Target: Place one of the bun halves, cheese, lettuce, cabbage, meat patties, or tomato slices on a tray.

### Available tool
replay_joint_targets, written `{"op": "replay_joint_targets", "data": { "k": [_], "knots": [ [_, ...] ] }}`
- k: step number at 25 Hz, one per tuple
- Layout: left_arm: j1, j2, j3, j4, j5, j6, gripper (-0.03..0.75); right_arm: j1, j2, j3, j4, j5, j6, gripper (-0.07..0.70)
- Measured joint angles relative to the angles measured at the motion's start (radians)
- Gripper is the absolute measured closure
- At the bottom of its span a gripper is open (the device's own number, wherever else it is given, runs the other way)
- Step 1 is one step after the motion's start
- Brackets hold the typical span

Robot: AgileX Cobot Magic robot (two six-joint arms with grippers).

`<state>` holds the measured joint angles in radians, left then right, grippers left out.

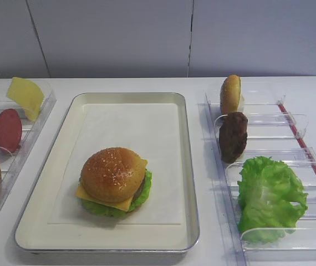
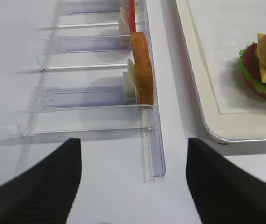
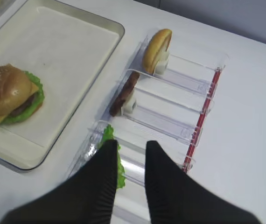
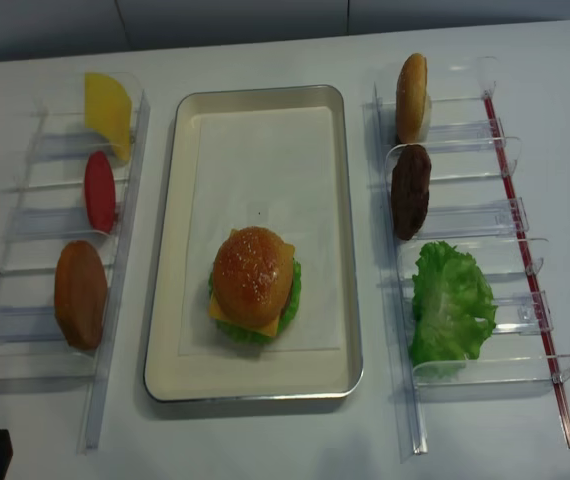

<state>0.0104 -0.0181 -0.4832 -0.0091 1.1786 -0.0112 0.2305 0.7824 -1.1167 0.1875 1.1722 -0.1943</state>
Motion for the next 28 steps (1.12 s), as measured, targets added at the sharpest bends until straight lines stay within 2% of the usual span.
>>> {"op": "replay_joint_targets", "data": {
  "k": [3, 8, 15, 18, 24, 28],
  "knots": [
    [0.0, 0.0, 0.0, 0.0, 0.0, 0.0, 0.259, 0.0, -0.097, 0.118, -0.006, -0.027, 0.0, 0.465],
    [0.0, 0.0, 0.0, 0.0, 0.0, 0.0, 0.259, 0.0, -0.26, 0.27, -0.024, -0.032, 0.017, 0.465],
    [0.0, 0.0, 0.0, 0.0, 0.0, 0.0, 0.259, 0.0, -0.52, 0.403, -0.222, -0.032, 0.21, 0.481],
    [0.0, 0.0, 0.0, 0.0, 0.0, 0.0, 0.26, -0.002, -0.619, 0.448, -0.254, -0.039, 0.226, 0.494],
    [0.0, 0.0, 0.0, 0.0, 0.0, 0.0, 0.26, -0.002, -0.784, 0.545, -0.254, -0.089, 0.228, 0.505],
    [0.0, 0.0, 0.0, 0.0, 0.0, 0.0, 0.26, -0.002, -0.799, 0.614, -0.246, -0.078, 0.228, 0.519]
  ]
}}
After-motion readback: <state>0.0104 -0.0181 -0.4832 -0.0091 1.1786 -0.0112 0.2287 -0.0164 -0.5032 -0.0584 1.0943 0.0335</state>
